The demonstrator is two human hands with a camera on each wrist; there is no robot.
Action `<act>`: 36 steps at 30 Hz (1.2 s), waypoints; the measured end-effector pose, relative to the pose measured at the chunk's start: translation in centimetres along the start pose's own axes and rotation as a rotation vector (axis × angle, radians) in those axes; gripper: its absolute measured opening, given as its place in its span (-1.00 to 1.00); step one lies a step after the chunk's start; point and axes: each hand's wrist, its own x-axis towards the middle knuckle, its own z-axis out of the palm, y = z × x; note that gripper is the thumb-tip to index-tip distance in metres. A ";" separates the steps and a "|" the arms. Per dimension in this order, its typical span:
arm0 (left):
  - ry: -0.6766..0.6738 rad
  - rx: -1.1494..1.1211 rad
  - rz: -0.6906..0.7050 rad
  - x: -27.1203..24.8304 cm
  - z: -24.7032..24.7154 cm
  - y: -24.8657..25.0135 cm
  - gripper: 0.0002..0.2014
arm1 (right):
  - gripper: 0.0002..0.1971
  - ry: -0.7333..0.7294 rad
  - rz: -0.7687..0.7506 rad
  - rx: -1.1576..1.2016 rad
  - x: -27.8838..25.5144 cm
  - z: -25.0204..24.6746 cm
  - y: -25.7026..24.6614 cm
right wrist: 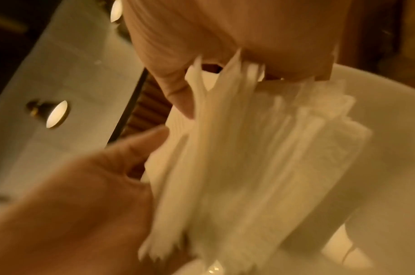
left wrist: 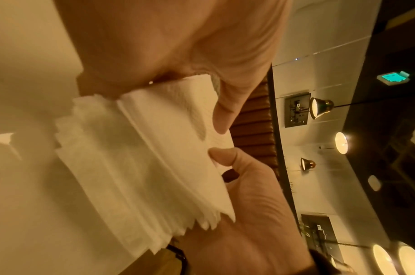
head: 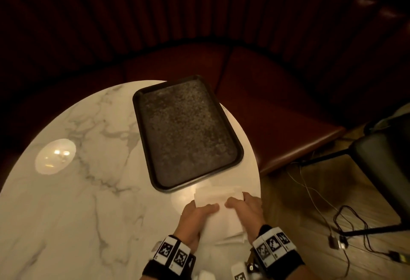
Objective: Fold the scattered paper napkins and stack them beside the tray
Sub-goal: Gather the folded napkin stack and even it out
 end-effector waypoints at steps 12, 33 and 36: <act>-0.079 -0.114 0.124 0.5 -3.6 -2.2 -0.15 | -0.21 -0.286 -0.356 -0.198 -1.3 -0.2 -0.2; -0.174 -0.183 0.168 -1.4 -5.8 -1.8 -0.13 | -0.13 -0.418 -0.286 -0.018 -2.1 0.8 -0.2; -0.161 0.064 0.325 -2.4 -8.0 -0.7 0.13 | -0.27 -0.357 -0.524 -0.277 -4.0 1.2 -2.2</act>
